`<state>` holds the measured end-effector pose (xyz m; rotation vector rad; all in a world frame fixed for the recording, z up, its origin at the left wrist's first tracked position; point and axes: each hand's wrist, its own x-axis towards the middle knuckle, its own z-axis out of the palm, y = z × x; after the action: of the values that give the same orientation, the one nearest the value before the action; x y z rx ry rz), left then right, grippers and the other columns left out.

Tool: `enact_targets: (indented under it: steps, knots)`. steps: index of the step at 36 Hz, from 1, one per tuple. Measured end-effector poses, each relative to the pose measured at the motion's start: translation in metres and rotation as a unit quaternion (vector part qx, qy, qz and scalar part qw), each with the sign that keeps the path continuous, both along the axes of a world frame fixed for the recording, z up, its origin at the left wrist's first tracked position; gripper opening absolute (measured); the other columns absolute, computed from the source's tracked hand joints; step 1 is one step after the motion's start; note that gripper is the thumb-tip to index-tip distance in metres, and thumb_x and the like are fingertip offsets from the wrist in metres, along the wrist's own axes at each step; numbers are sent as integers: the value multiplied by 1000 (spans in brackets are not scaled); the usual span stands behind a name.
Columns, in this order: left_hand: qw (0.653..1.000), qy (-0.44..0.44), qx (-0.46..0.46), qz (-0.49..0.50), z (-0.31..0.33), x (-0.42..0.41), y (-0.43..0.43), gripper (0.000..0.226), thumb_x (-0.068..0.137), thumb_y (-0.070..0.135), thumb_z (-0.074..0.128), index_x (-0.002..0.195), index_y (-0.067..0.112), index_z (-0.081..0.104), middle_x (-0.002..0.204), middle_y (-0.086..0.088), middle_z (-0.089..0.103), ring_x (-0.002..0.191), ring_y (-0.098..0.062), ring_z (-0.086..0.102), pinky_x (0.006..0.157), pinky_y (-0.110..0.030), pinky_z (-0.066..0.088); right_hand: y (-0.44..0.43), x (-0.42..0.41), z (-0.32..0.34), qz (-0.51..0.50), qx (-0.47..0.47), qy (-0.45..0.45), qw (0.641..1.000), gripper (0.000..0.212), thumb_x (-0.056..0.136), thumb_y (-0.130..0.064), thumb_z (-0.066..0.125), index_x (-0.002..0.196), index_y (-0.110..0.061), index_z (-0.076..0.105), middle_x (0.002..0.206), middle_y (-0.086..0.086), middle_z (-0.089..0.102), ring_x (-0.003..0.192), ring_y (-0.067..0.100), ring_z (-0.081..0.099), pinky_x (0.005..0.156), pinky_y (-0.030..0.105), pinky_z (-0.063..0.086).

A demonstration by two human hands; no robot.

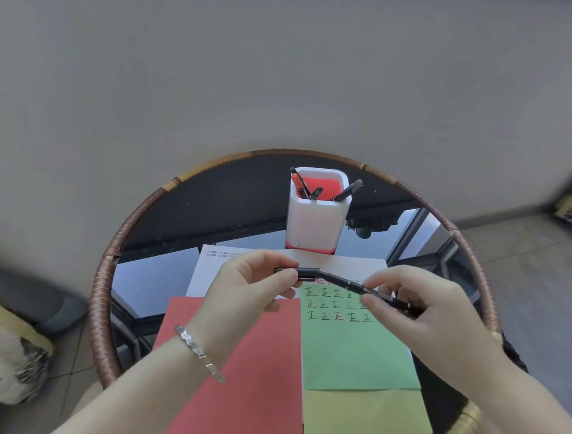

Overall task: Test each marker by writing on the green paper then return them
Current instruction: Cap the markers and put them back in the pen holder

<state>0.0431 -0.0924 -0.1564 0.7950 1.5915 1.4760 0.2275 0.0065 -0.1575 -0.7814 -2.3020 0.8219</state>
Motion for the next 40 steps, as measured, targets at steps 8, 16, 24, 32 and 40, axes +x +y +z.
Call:
enact_targets:
  steps: [8, 16, 24, 32, 40]
  knots:
    - [985, 135, 9, -109, 8, 5, -2, 19, 80, -1, 64, 81, 18, 69, 51, 11, 63, 47, 2, 55, 52, -12, 46, 0, -3, 6, 80, 70, 16, 994, 19, 75, -38, 62, 80, -22, 72, 70, -16, 63, 65, -1, 58, 57, 12, 43]
    - [973, 184, 88, -108, 7, 9, -1, 27, 78, -4, 66, 78, 23, 70, 57, 8, 64, 53, -4, 57, 57, -16, 49, -2, -1, 6, 71, 90, 61, 992, 20, 74, -35, 63, 76, -18, 73, 67, -14, 67, 62, 3, 62, 54, 19, 48]
    - [877, 405, 240, -96, -1, 8, 2, 13, 80, 19, 58, 92, 21, 63, 76, 18, 61, 68, 5, 56, 64, -15, 50, -12, -2, 9, 35, -184, 162, 969, 13, 62, -40, 79, 64, -28, 75, 51, 0, 65, 42, 5, 53, 42, 15, 41]
    - [907, 354, 204, -107, -1, -2, 18, 11, 77, 11, 65, 82, 21, 67, 71, 18, 62, 62, 3, 56, 63, -16, 49, -4, -10, 24, -12, -339, 67, 938, 15, 77, -6, 67, 63, -11, 70, 45, 3, 56, 34, 3, 37, 37, 10, 28]
    - [959, 262, 90, -50, -11, 0, 30, 29, 82, 7, 64, 81, 36, 62, 84, 13, 66, 79, 2, 59, 71, -20, 49, 12, -8, 34, -51, -402, -7, 914, 10, 88, -7, 55, 92, -14, 59, 74, 2, 75, 50, 10, 61, 39, 16, 36]
